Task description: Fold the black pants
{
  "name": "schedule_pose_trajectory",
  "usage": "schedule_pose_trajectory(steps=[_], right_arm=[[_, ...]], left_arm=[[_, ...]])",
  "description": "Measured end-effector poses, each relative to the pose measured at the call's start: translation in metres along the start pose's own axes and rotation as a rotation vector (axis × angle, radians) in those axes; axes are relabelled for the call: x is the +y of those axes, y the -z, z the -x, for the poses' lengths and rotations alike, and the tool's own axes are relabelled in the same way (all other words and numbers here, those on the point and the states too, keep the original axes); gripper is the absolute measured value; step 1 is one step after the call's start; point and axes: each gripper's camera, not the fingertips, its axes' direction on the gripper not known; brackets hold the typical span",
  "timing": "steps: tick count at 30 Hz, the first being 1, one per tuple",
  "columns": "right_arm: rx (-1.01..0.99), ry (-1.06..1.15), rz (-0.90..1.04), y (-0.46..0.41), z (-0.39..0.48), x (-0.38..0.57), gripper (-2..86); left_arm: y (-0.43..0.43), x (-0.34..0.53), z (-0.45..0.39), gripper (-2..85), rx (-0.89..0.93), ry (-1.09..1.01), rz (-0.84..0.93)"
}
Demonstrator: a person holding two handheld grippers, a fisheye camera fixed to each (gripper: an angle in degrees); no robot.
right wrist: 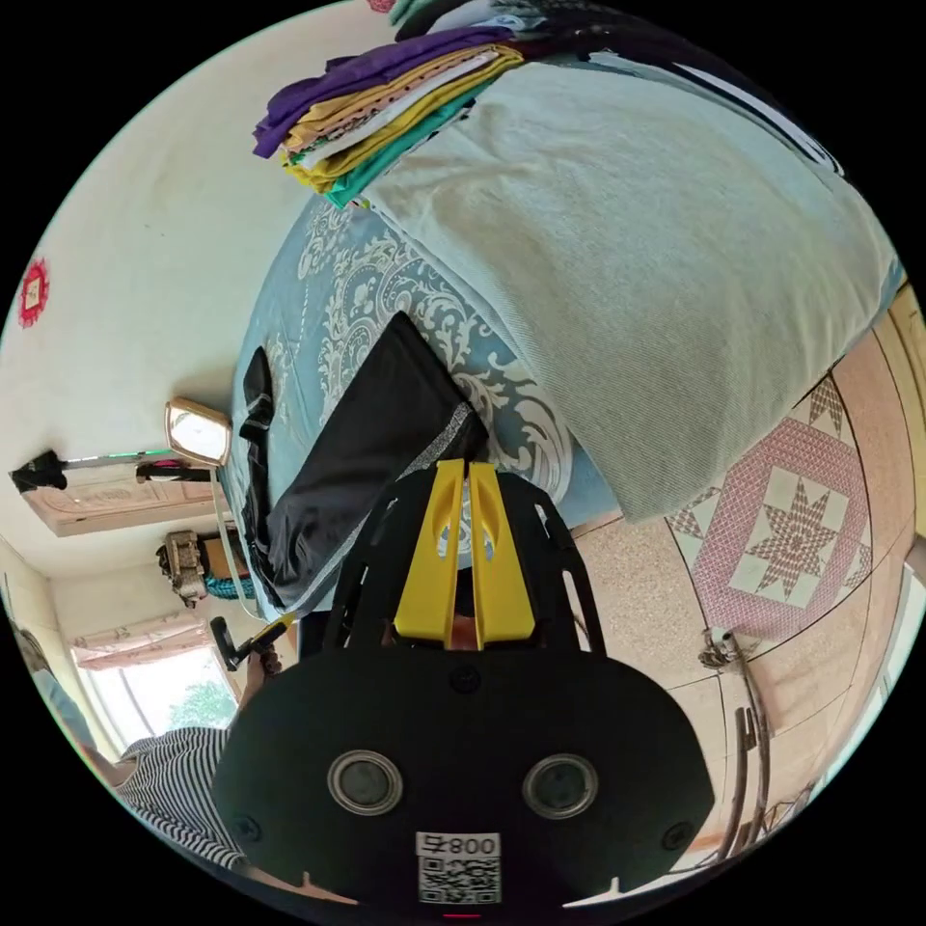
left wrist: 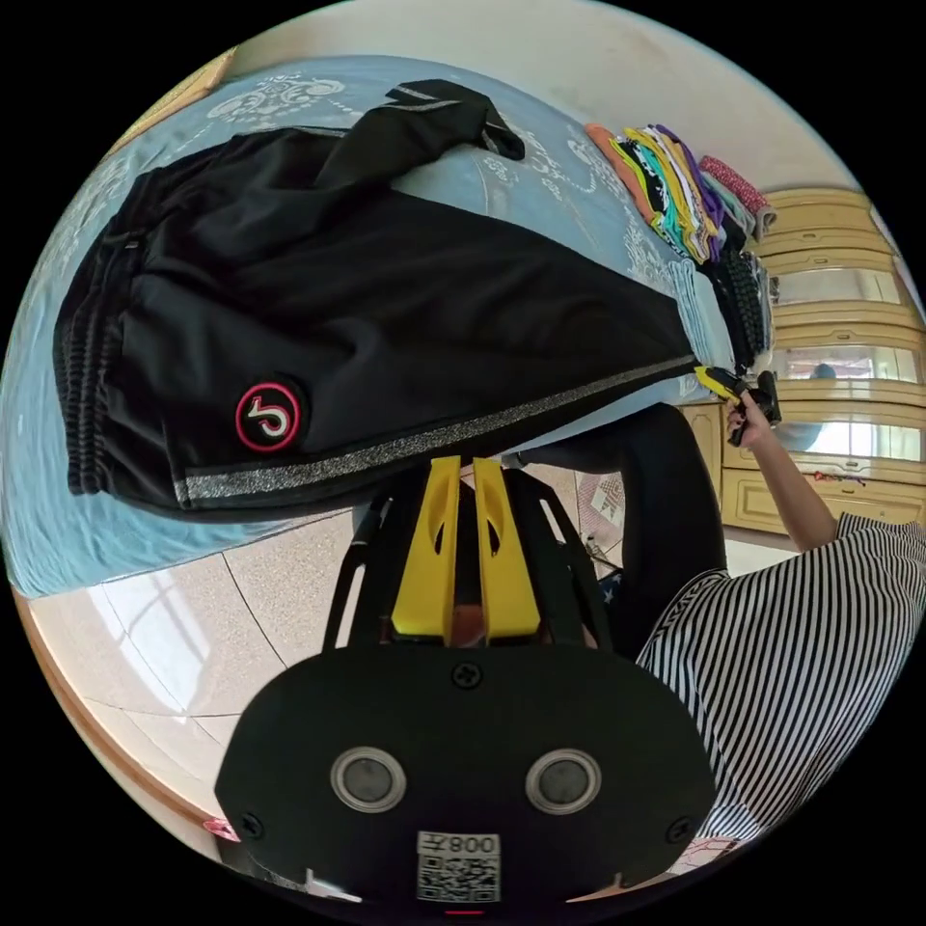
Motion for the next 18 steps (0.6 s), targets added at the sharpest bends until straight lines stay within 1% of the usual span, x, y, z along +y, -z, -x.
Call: schedule_pose_trajectory(steps=[1, 3, 4, 6, 7, 9, 12, 14, 16, 18], right_arm=[[-0.007, -0.013, -0.001, -0.001, -0.002, 0.004, 0.0], [0.023, -0.02, -0.023, 0.001, -0.001, 0.011, 0.0], [0.083, -0.033, -0.049, 0.005, 0.002, 0.016, 0.0], [0.144, -0.015, -0.076, 0.011, 0.012, 0.022, 0.0], [0.168, 0.021, -0.1, 0.014, 0.025, 0.025, 0.0], [0.201, 0.102, -0.112, 0.012, 0.052, 0.026, 0.1], [0.281, 0.245, -0.098, -0.006, 0.109, 0.018, 0.3], [0.347, 0.341, -0.069, -0.029, 0.15, 0.01, 0.8], [0.409, 0.387, -0.055, -0.046, 0.173, 0.005, 1.5], [0.459, 0.402, -0.046, -0.058, 0.187, -0.001, 2.5]], left_arm=[[0.007, 0.005, 0.004, 4.3, -0.001, 0.02, -0.018], [0.035, 0.026, 0.028, 6.3, -0.019, 0.14, -0.098], [0.043, 0.032, 0.036, 6.8, -0.023, 0.177, -0.128], [0.068, 0.052, 0.073, 8.3, -0.023, 0.366, -0.241], [0.073, 0.057, 0.083, 8.7, -0.018, 0.414, -0.268], [0.087, 0.068, 0.12, 9.9, 0.002, 0.574, -0.342], [0.093, 0.072, 0.149, 10.0, 0.009, 0.731, -0.378], [0.094, 0.07, 0.155, 8.7, 0.057, 0.748, -0.408], [0.095, 0.067, 0.154, 6.3, 0.039, 0.757, -0.38], [0.11, 0.075, 0.146, 4.0, -0.003, 0.737, -0.416]])
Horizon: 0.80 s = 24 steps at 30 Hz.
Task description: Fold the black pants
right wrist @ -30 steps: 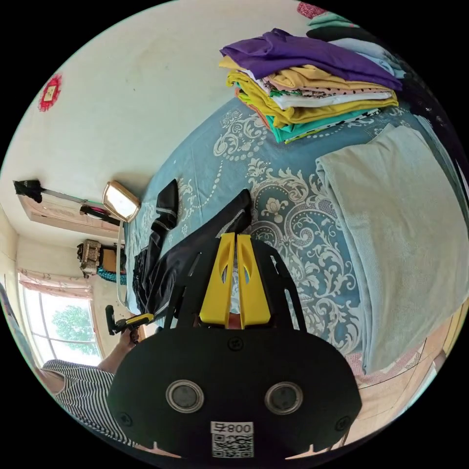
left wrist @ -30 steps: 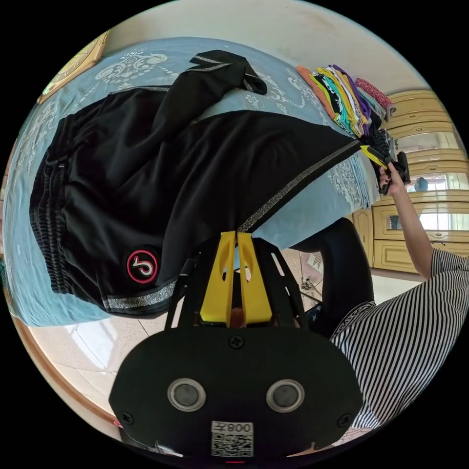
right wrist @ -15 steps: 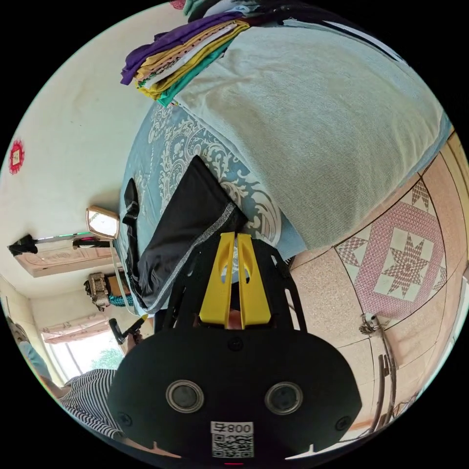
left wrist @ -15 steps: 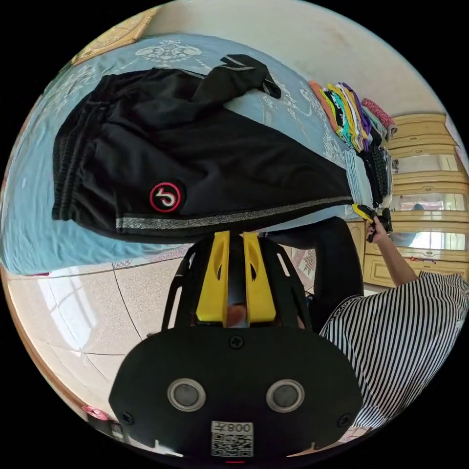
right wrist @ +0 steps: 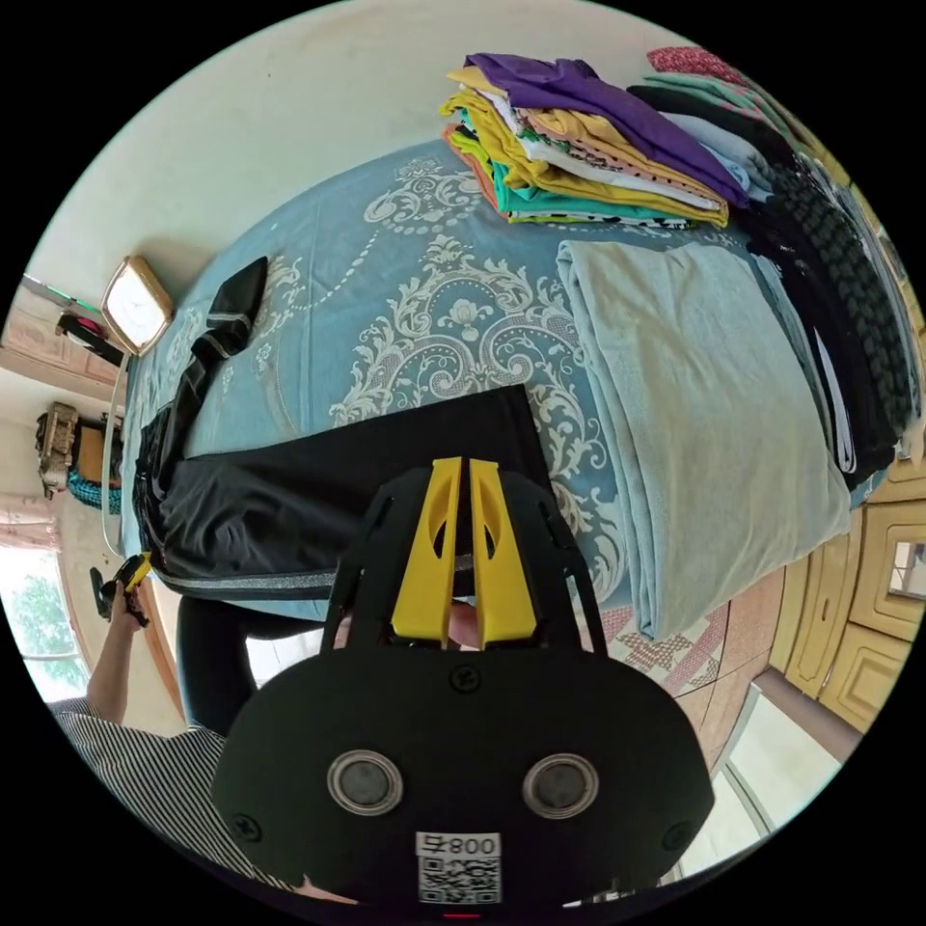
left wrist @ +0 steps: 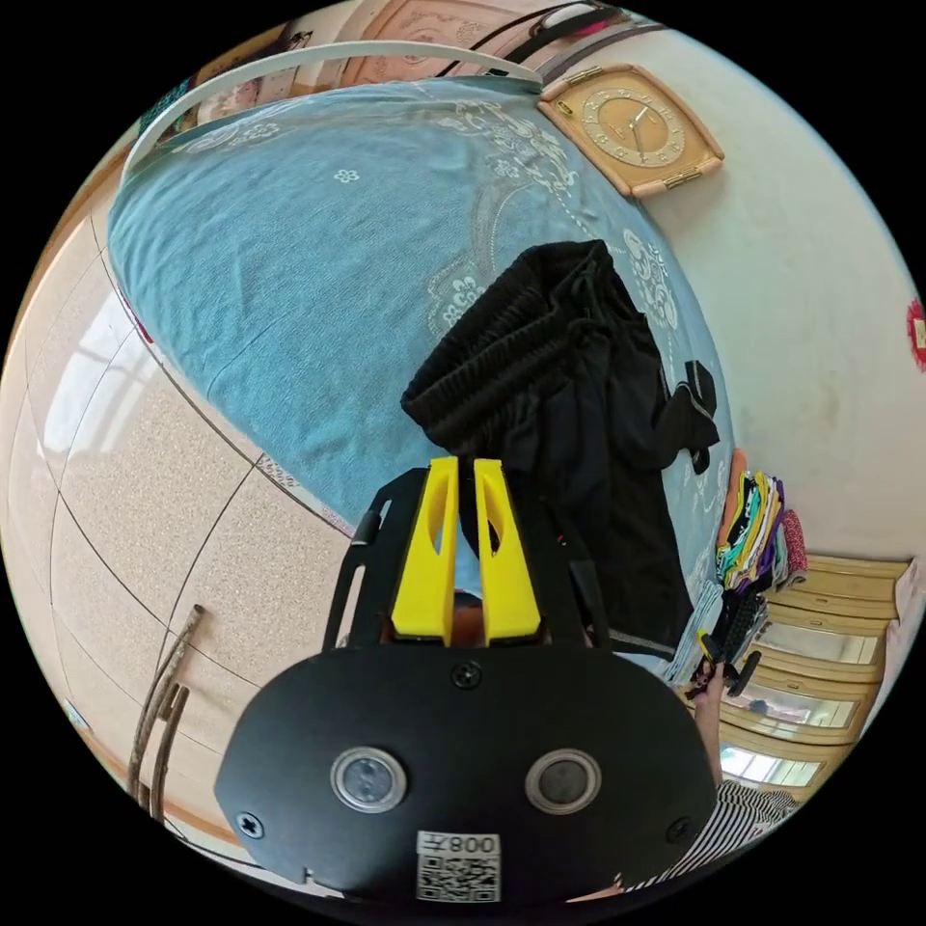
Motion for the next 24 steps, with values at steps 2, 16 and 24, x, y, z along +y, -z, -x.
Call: schedule_pose_trajectory(steps=[2, 16, 24], right_arm=[[0.038, 0.0, -0.016, 0.001, 0.008, -0.01, 4.3], [0.056, -0.075, 0.086, -0.041, 0.031, -0.029, 4.3], [0.083, 0.005, -0.123, 0.004, 0.09, -0.027, 2.8]], left_arm=[[0.02, 0.01, 0.003, 3.4, -0.018, -0.011, -0.064], [0.049, 0.044, -0.006, 5.7, -0.136, 0.032, -0.129], [0.024, 0.021, -0.168, 6.7, -0.008, -0.51, -0.183]])
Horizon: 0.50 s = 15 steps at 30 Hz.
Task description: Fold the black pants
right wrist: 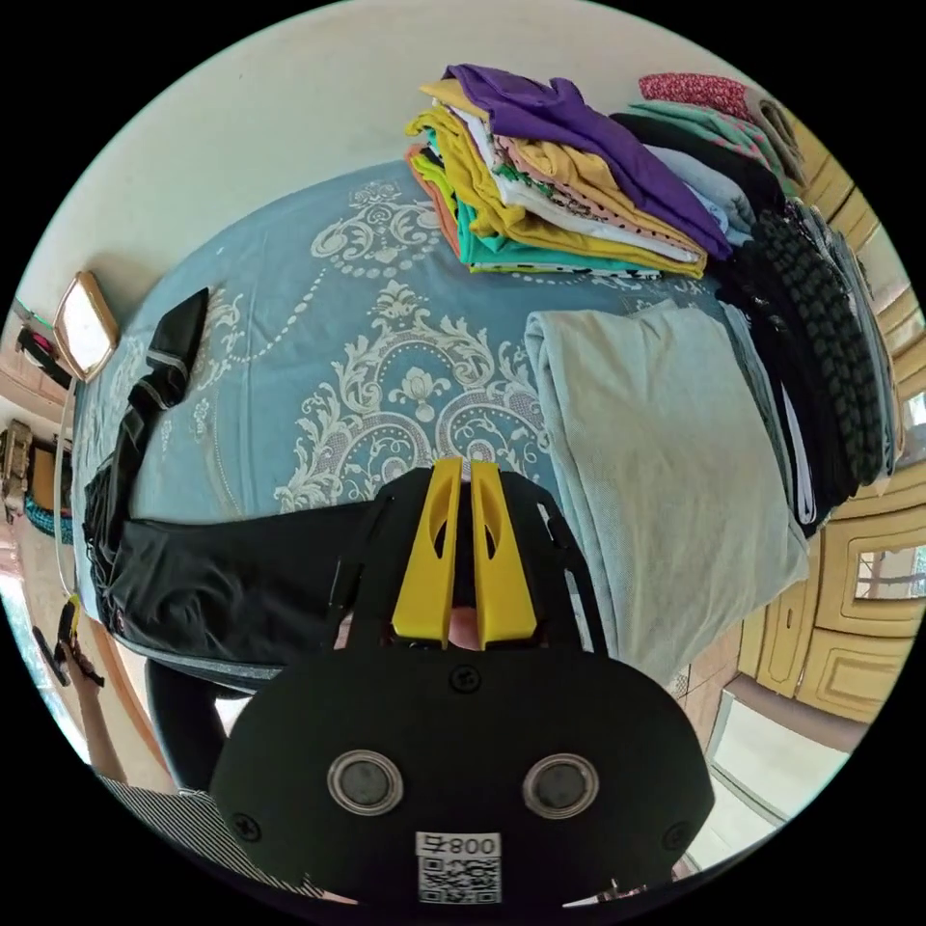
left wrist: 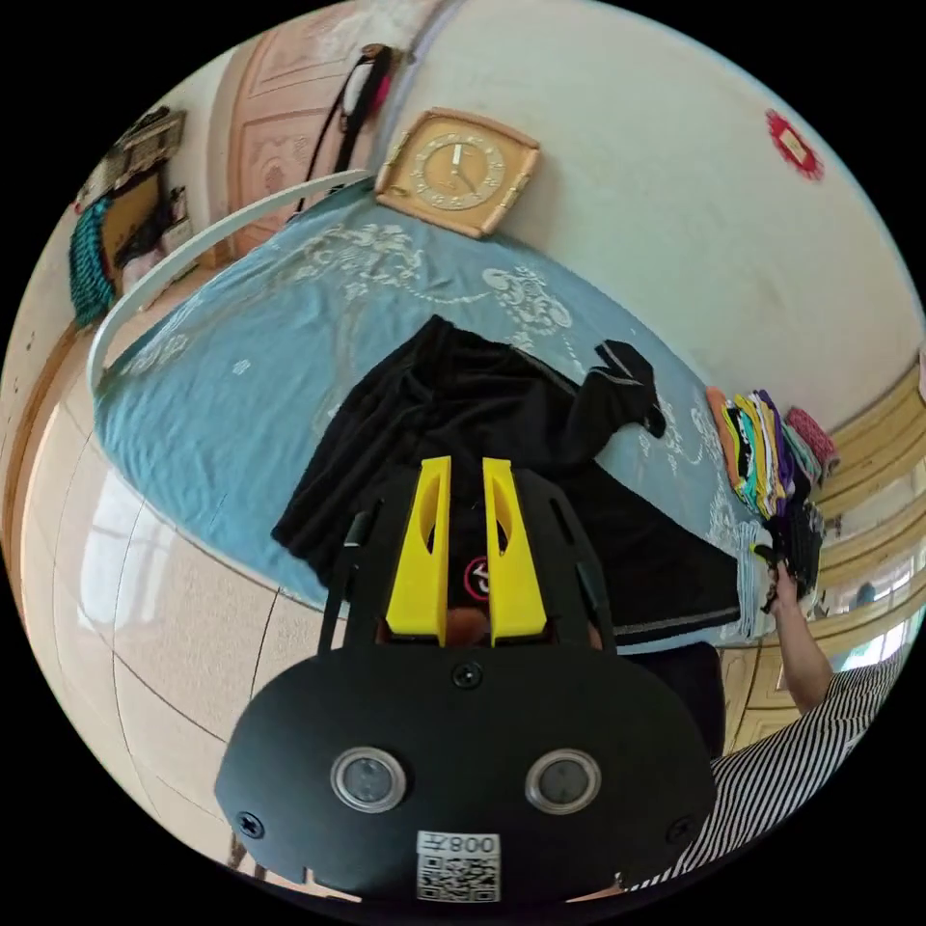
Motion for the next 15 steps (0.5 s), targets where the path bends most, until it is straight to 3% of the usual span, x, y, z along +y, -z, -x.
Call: schedule_pose_trajectory(steps=[4, 11, 15], right_arm=[[-0.121, 0.275, -0.119, 0.021, 0.119, -0.042, 4.6], [-0.182, 0.712, -0.121, -0.003, 0.347, -0.104, 7.2], [-0.131, 0.824, -0.083, -0.033, 0.419, -0.117, 7.9]], left_arm=[[-0.059, -0.059, -0.06, 7.2, 0.112, -0.17, 0.037], [-0.144, -0.129, -0.104, 7.9, -0.138, -0.365, 0.173], [-0.174, -0.142, -0.094, 8.2, -0.226, -0.372, 0.24]])
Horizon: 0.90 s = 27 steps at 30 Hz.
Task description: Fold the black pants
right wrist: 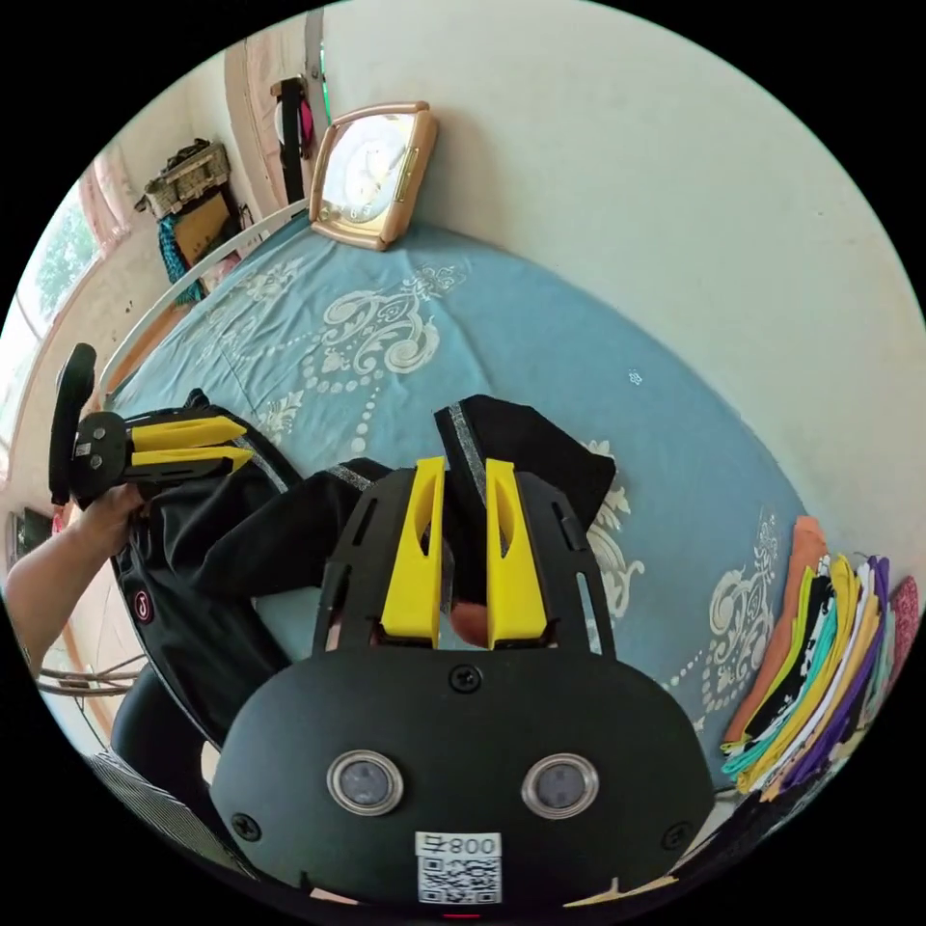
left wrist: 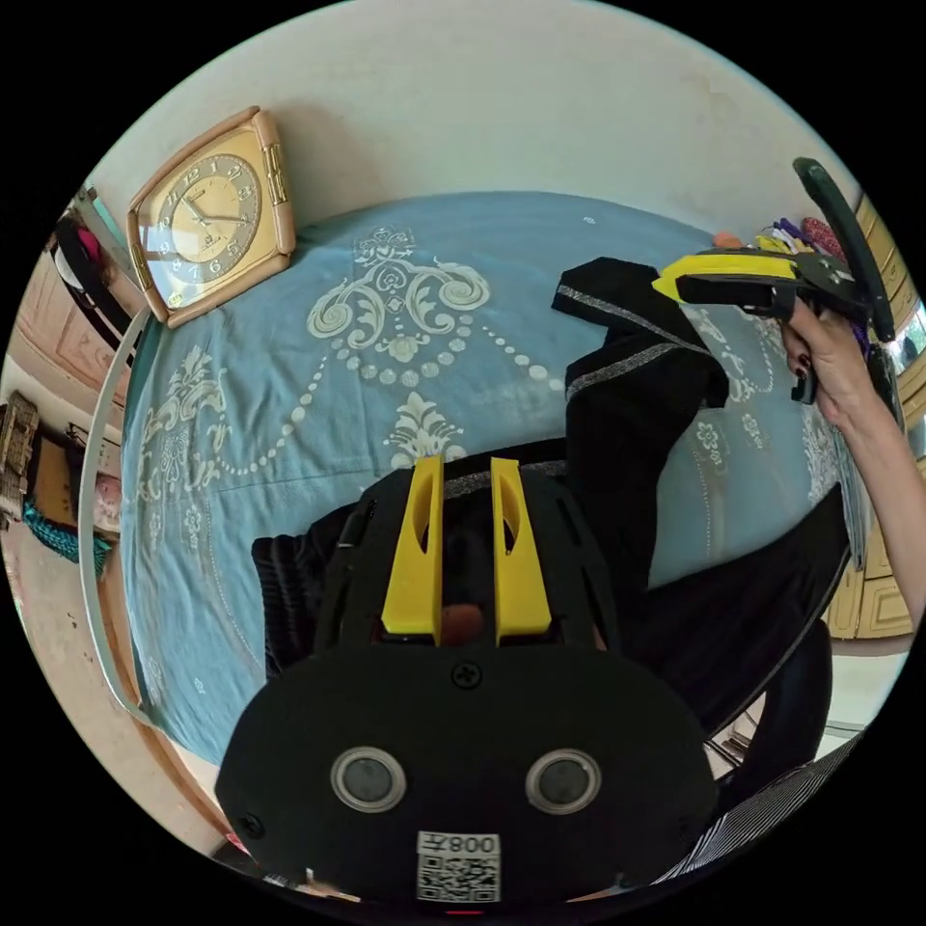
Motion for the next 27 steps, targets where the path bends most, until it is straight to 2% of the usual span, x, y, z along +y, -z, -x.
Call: schedule_pose_trajectory(steps=[3, 5, 12, 18, 23, 25, 27], right_arm=[[0.037, 0.056, 0.081, -0.034, 0.018, -0.024, 8.5], [0.076, 0.068, 0.186, -0.062, 0.022, -0.031, 8.5], [0.067, 0.015, 0.153, -0.043, -0.005, -0.03, 1.6], [-0.133, -0.164, -0.136, 0.089, -0.089, 0.001, 0.8], [-0.188, -0.341, -0.377, 0.211, -0.182, 0.114, 0.9], [-0.187, -0.419, -0.4, 0.23, -0.207, 0.157, 0.9], [-0.197, -0.526, -0.412, 0.238, -0.228, 0.202, 1.0]], left_arm=[[-0.024, -0.005, -0.003, 8.1, 0.015, -0.02, 0.051], [-0.027, -0.008, -0.006, 7.3, 0.017, -0.022, 0.017], [-0.027, -0.022, 0.001, 2.7, 0.061, 0.012, -0.051], [0.016, -0.018, 0.033, 2.1, 0.07, 0.113, -0.224], [0.03, -0.016, 0.053, 2.1, 0.075, 0.177, -0.289], [0.023, -0.019, 0.056, 2.1, 0.057, 0.203, -0.285], [0.011, -0.021, 0.06, 2.1, 0.115, 0.252, -0.283]])
